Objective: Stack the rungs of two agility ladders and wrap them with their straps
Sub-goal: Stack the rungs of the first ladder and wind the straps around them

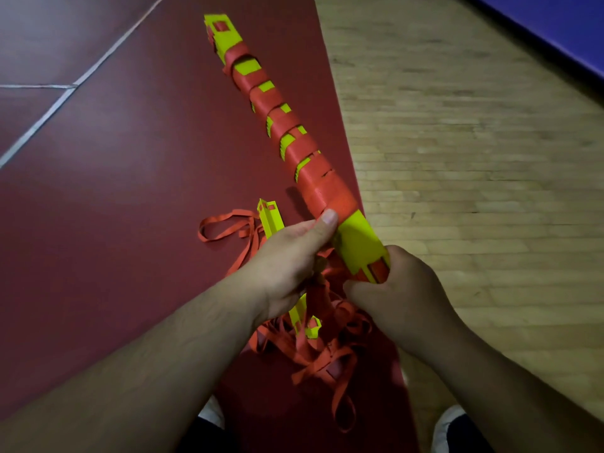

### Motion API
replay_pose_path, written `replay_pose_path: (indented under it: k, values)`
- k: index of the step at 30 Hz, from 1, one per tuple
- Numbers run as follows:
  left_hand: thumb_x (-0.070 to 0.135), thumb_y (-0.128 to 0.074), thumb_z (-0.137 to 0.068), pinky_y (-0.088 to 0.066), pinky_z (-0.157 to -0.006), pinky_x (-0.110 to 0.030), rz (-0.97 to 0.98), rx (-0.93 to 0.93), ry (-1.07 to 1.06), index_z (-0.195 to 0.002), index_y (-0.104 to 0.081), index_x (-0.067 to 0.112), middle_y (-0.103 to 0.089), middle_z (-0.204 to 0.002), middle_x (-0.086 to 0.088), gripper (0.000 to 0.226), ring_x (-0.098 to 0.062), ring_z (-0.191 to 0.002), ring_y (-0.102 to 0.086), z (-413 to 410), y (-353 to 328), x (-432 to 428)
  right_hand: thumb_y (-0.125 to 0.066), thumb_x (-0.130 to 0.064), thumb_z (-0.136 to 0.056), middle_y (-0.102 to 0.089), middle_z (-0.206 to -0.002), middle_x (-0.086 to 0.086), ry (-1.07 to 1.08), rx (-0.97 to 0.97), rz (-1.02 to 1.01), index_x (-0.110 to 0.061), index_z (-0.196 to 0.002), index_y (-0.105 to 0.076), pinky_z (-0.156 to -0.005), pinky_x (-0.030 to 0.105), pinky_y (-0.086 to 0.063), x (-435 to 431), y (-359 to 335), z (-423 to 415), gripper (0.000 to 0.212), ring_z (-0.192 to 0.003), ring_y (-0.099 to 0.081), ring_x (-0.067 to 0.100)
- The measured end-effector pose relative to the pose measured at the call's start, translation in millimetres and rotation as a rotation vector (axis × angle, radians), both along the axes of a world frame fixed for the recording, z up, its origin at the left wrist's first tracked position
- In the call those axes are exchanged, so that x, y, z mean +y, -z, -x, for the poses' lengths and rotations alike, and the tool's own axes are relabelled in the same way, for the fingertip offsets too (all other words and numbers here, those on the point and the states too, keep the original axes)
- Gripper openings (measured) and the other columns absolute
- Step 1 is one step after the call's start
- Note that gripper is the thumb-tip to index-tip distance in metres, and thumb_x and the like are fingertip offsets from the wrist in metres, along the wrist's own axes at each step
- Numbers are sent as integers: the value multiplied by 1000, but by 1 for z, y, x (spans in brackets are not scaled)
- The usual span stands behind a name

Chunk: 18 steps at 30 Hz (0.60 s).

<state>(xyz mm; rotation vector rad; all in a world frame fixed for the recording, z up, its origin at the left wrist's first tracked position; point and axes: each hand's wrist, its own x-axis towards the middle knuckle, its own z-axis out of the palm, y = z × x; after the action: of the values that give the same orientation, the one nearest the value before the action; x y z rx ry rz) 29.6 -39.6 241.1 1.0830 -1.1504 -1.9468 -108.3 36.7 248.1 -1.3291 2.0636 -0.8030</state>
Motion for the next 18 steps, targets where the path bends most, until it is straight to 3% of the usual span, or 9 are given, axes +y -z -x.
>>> replay_pose_path:
  k: [4,6,8,10,13,15,18]
  values:
    - [44,-54,-92,-26,-45,-18,26,17,56,-100,-65,18,-45,-72,7,29,-4,-45,-28,-6,4,-6,-79,-26,-67,-57,-54,1,-17,-322,-52,-19,-74,-64,-39,30,-36,2,1,-4,18,-42,-50,16]
    - [47,-56,-85,-32,-44,-15,-28,78,102,-110,-65,10,-55,-76,5,45,-2,-43,-38,-9,5,-7,-75,-22,-63,-48,-54,0,-57,-634,-100,-24,-65,-63,-39,24,-28,4,0,-7,12,-38,-39,12]
    - [45,-57,-84,-37,-46,-15,-86,193,139,-125,-62,4,-69,-99,-2,58,1,-42,-48,-10,5,-6,-74,-17,-65,-44,-59,4,-134,-909,-162,-21,-67,-61,-38,19,-24,6,-2,-4,13,-39,-30,11]
    - [42,-59,-84,-34,-52,-18,-92,265,157,-116,-71,15,-69,-122,-8,44,1,-39,-42,-12,5,-6,-76,-17,-63,-45,-60,6,-226,-1095,-244,-13,-72,-60,-37,17,-24,5,-3,3,19,-37,-29,9]
    - [36,-60,-86,-32,-48,-15,-108,358,179,-104,-75,20,-60,-136,-12,28,-1,-37,-30,-17,4,-6,-82,-19,-57,-40,-59,6,-332,-1300,-370,-6,-81,-51,-34,15,-27,1,0,14,41,-35,-31,5]
    - [33,-61,-86,-31,-48,-14,-103,377,185,-108,-72,18,-52,-133,-16,30,-1,-38,-30,-19,4,-6,-89,-24,-53,-38,-60,6,-373,-1376,-415,-6,-87,-47,-35,15,-29,-1,4,17,57,-36,-33,6]
    - [30,-55,-91,-26,-45,-13,7,227,136,-104,-67,17,-58,-95,-6,22,1,-39,-29,-15,2,-7,-82,-27,-59,-55,-65,8,-345,-1216,-377,-6,-89,-55,-42,21,-36,-3,9,17,45,-44,-45,13]
